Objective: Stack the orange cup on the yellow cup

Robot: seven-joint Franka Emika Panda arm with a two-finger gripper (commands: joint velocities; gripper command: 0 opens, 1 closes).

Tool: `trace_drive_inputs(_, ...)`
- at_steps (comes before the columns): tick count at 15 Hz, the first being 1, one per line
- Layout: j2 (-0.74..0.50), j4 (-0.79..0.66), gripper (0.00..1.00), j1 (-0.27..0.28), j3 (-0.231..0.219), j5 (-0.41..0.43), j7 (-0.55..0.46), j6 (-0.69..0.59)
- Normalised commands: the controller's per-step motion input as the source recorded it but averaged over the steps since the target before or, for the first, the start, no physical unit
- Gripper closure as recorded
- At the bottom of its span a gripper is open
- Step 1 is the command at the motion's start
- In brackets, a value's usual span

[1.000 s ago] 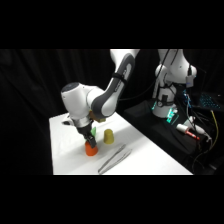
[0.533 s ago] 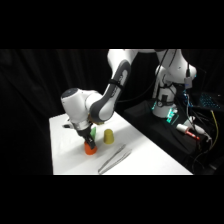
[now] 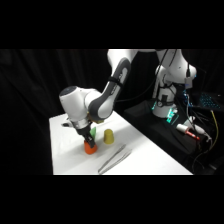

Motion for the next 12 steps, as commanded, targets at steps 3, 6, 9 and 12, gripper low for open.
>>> trace_drive_inputs(3, -0.42, -0.20, 0.50, 0.020, 0.006, 0.003, 0.05, -0.31)
trace_drive_inputs(6, -0.43, -0.24, 0.50, 0.026, 0.003, 0.000, 0.06, -0.23)
trace_drive_inputs(9, -0.41, -0.31, 0.50, 0.018, 0.007, 0.013, 0.05, -0.12)
trace_drive_inputs(12, -0.43, -0.42, 0.50, 0.010, 0.011, 0.044, 0.06, -0.02)
